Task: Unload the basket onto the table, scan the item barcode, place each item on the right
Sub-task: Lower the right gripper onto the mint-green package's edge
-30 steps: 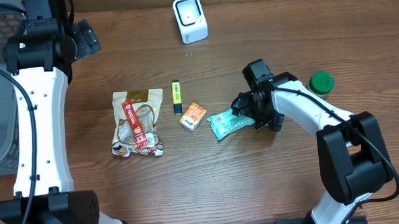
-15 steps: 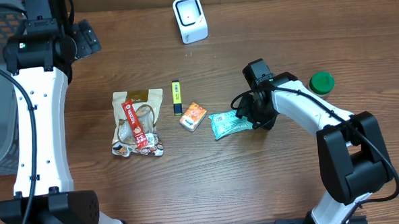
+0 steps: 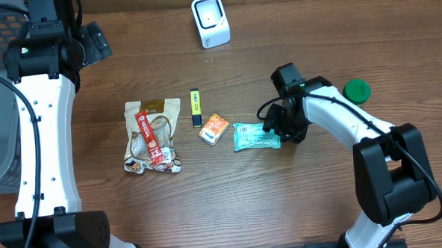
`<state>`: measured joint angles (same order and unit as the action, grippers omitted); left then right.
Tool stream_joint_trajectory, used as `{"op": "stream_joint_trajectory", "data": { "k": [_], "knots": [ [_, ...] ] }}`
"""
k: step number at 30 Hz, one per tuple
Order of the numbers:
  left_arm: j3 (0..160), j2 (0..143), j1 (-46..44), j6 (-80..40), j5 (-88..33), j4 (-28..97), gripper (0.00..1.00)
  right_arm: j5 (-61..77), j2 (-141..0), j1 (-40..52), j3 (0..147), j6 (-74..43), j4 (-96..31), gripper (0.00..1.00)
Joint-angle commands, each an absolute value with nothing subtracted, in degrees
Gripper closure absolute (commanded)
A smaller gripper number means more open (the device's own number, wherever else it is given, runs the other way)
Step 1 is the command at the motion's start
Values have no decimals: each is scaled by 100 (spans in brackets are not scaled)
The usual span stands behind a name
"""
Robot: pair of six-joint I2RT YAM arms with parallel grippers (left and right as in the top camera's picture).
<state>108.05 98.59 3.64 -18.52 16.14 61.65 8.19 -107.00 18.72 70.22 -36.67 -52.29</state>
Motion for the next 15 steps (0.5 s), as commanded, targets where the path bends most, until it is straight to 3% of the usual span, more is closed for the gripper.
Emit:
{"op": "stream_joint_trajectory", "data": {
  "k": [1,4,15],
  "knots": [
    [10849,9913,362,-1933,1691,6149,0,1131,-10683,1798,7295,-3400,-5315,42],
    [10849,9913,362,-1933,1691,6149,0,1125,-10683,1798,7284,-3400,-5461,38],
    [10849,9913,360,-1933,1691,6152,0,1000,-10683,1804,7234,-3398,-5629,41]
  ]
}}
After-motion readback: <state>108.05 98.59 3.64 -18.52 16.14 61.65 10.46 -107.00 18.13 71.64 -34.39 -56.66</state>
